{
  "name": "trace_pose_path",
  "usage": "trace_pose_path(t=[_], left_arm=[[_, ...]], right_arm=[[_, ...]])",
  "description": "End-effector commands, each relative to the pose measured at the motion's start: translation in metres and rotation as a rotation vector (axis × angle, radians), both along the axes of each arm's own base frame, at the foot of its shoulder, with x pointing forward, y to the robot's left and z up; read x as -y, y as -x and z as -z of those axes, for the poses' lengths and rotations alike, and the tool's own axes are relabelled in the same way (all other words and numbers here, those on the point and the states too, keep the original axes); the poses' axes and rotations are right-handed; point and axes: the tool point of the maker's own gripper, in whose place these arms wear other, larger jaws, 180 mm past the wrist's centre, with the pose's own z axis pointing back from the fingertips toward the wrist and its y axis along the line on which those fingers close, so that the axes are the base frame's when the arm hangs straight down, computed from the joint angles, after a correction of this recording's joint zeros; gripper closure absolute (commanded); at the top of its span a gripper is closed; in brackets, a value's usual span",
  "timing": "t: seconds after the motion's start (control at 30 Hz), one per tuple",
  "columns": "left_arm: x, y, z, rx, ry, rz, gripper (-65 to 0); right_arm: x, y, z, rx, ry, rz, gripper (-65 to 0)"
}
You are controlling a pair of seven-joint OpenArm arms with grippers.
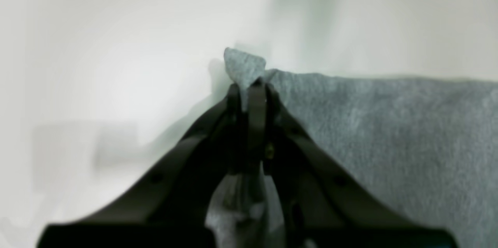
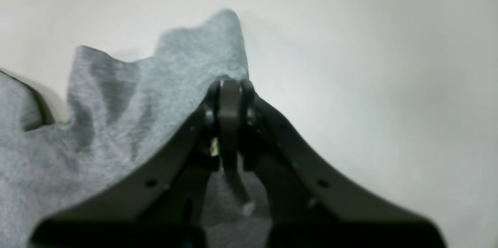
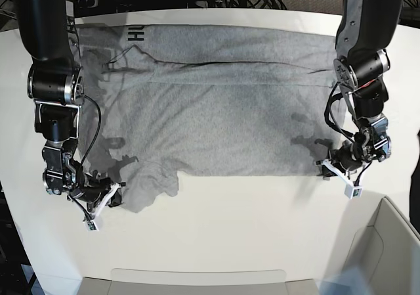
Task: Fold the T-shirt properly
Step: 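Pinch the hem corners with both grippers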
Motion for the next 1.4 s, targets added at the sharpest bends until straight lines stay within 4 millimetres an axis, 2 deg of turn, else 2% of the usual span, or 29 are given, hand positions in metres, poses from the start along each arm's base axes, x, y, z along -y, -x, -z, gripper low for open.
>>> trace_pose_path(t=[0.0, 0.1, 0.17, 0.37, 0.5, 0.57, 0.77, 1.0, 1.17, 1.23, 1.37], left_arm=[[-0.022, -0.016, -0.028, 0.071, -0.021, -0.031, 0.0], [-0.023, -0.017, -0.029, 0.072, -0.022, -0.033, 0.0], [-0.035, -0.014, -0.031, 0.072, -0.036, -0.046, 0.0], [-0.038, -0.007, -0.027, 0.019, -0.044, -0.038, 0.0], [-0.049, -0.01, -0.046, 0.026, -0.106, -0.029, 0.0], [-0.054, 0.0, -0.043, 0.002, -0.14, -0.023, 0.0], [-0.064, 0.019, -0.042, -0.02, -0.219, -0.013, 0.0], [-0.063, 0.041, -0.036, -0.053, -0.281, 0.008, 0.0], [-0.061, 0.058, -0.032, -0.075, -0.321, 0.023, 0.0], [-0.061, 0.062, -0.036, -0.075, -0.344, 0.027, 0.0], [-0.057, 0.066, -0.046, -0.045, -0.382, 0.037, 0.0]], right_arm=[[0.003, -0.025, -0.041, 0.107, -0.015, 0.01, 0.0], [0.002, -0.029, -0.049, 0.128, -0.009, 0.005, 0.0], [0.002, -0.029, -0.051, 0.131, -0.009, 0.005, 0.0], [0.002, -0.026, -0.045, 0.121, -0.013, 0.007, 0.0], [0.001, -0.02, -0.038, 0.117, -0.017, 0.005, 0.0], [0.001, -0.014, -0.035, 0.109, -0.027, 0.006, 0.0], [-0.014, 0.005, -0.05, 0.125, 0.003, -0.057, 0.0], [-0.029, 0.035, -0.053, 0.136, 0.094, -0.129, 0.0], [-0.006, 0.049, -0.065, 0.151, 0.09, -0.051, 0.0], [0.001, 0.054, -0.068, 0.15, 0.102, -0.034, 0.0], [0.003, 0.068, -0.07, 0.156, 0.138, -0.041, 0.0]])
